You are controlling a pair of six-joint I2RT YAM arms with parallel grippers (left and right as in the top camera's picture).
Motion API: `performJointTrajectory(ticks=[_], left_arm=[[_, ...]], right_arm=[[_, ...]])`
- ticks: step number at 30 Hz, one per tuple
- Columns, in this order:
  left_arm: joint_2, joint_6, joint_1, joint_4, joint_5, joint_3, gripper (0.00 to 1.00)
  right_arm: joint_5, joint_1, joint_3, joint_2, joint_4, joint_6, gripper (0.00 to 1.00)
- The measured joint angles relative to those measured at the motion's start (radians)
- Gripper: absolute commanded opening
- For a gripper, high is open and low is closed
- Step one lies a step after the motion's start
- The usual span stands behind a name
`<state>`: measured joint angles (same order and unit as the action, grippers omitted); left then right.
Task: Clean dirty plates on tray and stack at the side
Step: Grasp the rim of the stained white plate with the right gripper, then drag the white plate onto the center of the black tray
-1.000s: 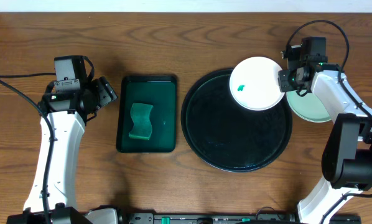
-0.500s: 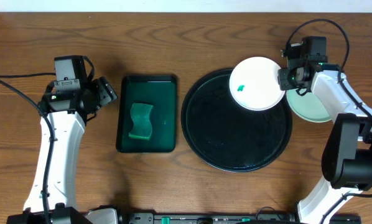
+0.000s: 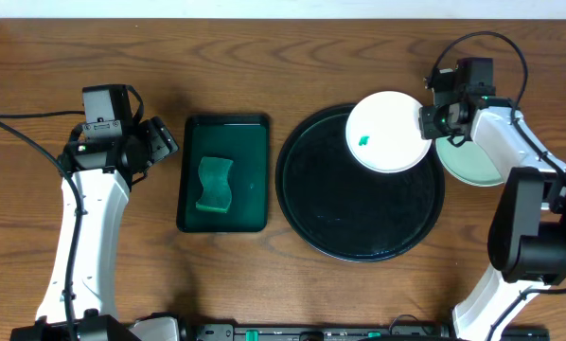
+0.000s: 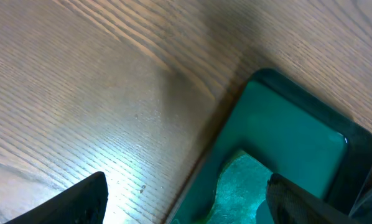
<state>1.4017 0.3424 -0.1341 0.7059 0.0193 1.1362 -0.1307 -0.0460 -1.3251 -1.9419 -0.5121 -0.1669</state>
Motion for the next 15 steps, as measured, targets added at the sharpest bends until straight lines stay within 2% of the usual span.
performJointTrajectory(ticks=[10, 15], left_arm=[[0.0, 0.0, 0.0, 0.0, 0.0, 0.0, 0.82], [0.0, 0.0, 0.0, 0.0, 0.0, 0.0, 0.82]], right_arm=[[-0.106, 0.008, 0.0, 0.2, -0.211, 0.07, 0.01], [-0.143, 0.058, 0.0, 0.217, -0.323, 0.072, 0.01]])
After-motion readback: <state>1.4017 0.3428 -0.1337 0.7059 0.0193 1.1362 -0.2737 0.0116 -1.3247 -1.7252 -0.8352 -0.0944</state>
